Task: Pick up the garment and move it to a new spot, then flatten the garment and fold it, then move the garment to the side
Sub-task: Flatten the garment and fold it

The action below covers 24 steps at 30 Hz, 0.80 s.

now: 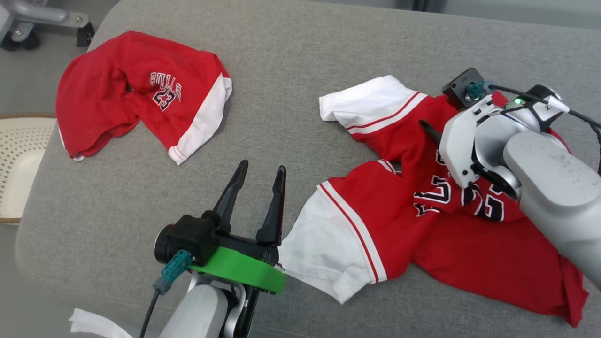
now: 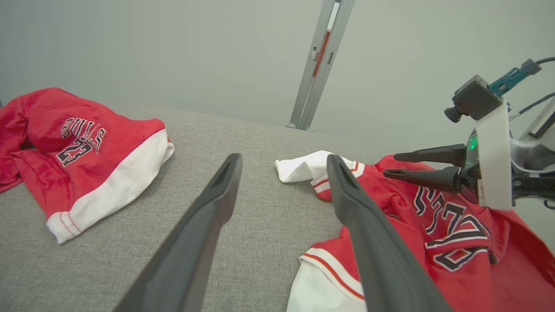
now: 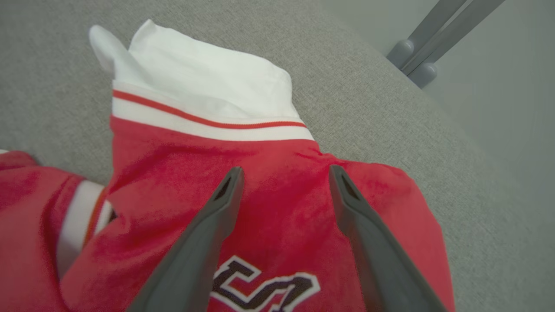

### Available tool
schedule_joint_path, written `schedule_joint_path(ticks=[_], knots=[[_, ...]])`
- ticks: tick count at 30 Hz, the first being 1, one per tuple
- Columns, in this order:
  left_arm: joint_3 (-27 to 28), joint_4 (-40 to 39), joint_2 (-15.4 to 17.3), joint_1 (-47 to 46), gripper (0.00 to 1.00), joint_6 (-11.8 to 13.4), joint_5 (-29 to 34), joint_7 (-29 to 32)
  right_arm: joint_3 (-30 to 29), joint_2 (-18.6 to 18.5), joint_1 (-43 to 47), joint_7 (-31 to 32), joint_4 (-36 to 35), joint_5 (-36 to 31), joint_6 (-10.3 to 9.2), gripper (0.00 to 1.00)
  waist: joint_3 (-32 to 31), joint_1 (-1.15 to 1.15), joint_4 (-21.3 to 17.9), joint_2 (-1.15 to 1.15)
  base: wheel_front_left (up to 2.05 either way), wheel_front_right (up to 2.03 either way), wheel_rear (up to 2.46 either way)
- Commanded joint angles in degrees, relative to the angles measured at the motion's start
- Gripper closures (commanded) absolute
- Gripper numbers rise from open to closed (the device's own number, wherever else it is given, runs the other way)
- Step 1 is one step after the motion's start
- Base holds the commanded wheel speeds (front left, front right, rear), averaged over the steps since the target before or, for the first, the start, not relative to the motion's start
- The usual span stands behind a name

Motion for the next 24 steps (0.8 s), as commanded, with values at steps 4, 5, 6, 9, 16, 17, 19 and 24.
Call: schedule_joint_path(ticks=[4,5,6,9,16,17,19,24], knots=[[-1.30,-0.48,0.18,-1.40,0.00,0.42,-0.89,0.02,6.40,-2.50,-4.61,2.75,3.47,3.73,-0.04,0.00,3.11,0.00,3.91,0.00,0.00,0.00,0.00],[-1.56,-0.60,0.18,-1.45,0.00,0.67,-1.15,0.02,7.71,-3.05,-5.48,3.04,4.03,4.92,-0.05,0.00,3.38,0.00,4.42,0.00,0.00,0.00,0.00],[-1.71,-0.75,0.18,-1.64,0.00,0.77,-1.35,0.02,8.85,-3.44,-6.30,3.37,4.44,5.72,-0.05,0.00,3.74,0.00,4.80,0.00,0.00,0.00,0.00],[-2.13,-1.27,0.18,-2.13,0.00,1.22,-2.09,0.02,12.91,-4.62,-8.04,4.53,5.60,8.35,-0.04,0.00,4.52,0.00,5.58,0.00,0.00,0.00,0.00],[-2.65,-0.94,0.18,-2.26,0.00,1.52,-2.48,0.02,18.25,-6.73,-12.35,2.36,7.44,12.48,-0.06,1.00,5.01,0.00,6.08,0.00,0.00,0.00,0.00],[-2.55,-0.87,0.18,-2.27,0.00,1.54,-2.50,0.02,18.30,-6.72,-13.24,1.00,8.07,12.59,-0.06,1.00,4.96,0.00,6.06,0.00,0.00,0.00,0.00],[-2.39,-0.73,0.18,-2.29,0.00,1.58,-2.46,0.02,17.77,-6.57,-15.05,-1.76,9.74,12.77,-0.06,1.00,4.90,0.00,5.97,0.00,0.00,0.00,0.00],[-2.64,-0.97,0.18,-2.54,0.00,1.71,-2.46,0.02,14.22,-5.97,-19.98,-9.43,16.76,11.21,-0.06,1.00,5.14,0.00,5.95,0.00,0.00,0.00,0.00]])
